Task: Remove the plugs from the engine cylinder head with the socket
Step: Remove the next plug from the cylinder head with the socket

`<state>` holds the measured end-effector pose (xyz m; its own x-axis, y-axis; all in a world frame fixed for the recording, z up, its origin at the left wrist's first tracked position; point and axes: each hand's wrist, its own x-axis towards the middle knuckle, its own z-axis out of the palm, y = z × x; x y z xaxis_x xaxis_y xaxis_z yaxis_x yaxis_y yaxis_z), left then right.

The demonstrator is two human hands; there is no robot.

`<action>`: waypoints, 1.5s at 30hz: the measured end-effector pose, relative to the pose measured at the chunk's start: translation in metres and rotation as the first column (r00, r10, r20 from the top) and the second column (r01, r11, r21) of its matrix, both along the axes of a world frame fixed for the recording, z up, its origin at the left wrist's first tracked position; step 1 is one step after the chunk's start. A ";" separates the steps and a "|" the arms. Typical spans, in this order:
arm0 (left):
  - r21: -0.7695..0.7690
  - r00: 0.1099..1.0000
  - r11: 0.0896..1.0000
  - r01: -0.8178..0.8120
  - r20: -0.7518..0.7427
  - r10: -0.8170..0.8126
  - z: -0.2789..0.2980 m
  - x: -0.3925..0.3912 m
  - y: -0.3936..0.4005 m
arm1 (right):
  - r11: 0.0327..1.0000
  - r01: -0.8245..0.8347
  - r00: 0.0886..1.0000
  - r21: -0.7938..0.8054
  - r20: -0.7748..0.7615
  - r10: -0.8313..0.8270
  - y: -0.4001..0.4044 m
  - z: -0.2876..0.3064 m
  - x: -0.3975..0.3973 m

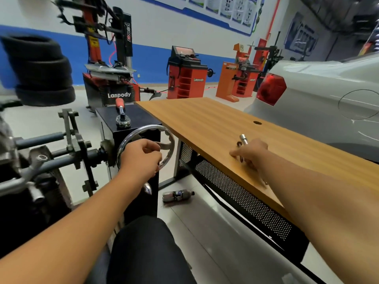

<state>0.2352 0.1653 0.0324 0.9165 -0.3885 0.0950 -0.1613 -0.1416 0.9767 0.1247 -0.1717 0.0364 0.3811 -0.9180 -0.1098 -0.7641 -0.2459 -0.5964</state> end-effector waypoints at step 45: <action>0.167 0.802 0.956 -0.240 0.590 0.098 0.130 0.073 0.301 | 0.166 -0.935 -0.032 -0.315 0.538 0.843 0.503 0.208 0.170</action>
<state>0.3083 0.4662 0.1627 0.7758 -0.3077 0.5509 -0.6303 -0.4199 0.6530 0.2949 0.3311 0.2447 0.8847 0.2254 0.4080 0.4654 -0.3788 -0.7999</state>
